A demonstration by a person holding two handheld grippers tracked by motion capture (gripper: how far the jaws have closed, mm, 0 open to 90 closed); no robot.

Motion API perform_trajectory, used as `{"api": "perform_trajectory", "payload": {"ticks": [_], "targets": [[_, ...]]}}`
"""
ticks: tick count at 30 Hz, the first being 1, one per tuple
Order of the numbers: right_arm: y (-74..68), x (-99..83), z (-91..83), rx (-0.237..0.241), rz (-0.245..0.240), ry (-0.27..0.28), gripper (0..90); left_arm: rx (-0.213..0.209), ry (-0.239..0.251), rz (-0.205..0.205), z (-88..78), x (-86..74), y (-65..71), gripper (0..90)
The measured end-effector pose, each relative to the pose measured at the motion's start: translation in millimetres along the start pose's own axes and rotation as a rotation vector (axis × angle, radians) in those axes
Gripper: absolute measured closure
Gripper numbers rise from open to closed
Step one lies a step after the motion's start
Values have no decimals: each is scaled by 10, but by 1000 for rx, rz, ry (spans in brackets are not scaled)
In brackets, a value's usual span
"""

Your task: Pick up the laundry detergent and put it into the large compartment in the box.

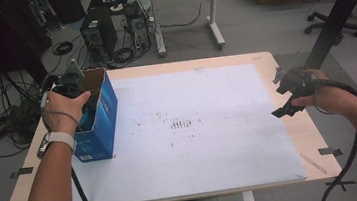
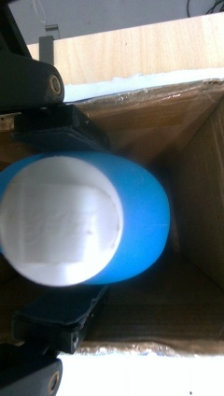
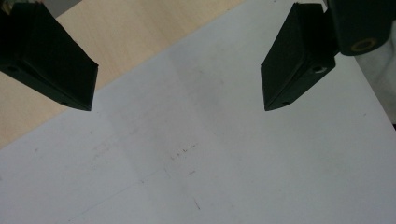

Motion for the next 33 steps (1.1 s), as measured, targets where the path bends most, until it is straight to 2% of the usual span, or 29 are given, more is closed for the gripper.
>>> {"api": "perform_trajectory", "payload": {"ticks": [11, 21, 29, 33], "targets": [[-21, -5, -39, -4, -1, 5, 111, 16, 31, 10, -138, 11, 17, 267], [-39, -20, -84, -9, -2, 10, 111, 27, 62, 27, -388, 48, 32, 249], [-65, -18, -101, -9, -4, 13, 111, -12, 88, 60, -639, 59, 161, 225], [-74, -17, -122, -12, -6, 16, 111, -40, 116, 114, -834, 61, 318, 223]]}}
Point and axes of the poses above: each handheld gripper's, and its own axes: z roughly forward along the jaws, x roughly out of its top, y roughly to its right, the point moved 9 cm from there along z, roughly forward along the jaws, and after that the axes turned 4 degrees about y, right-handed, at the moved point
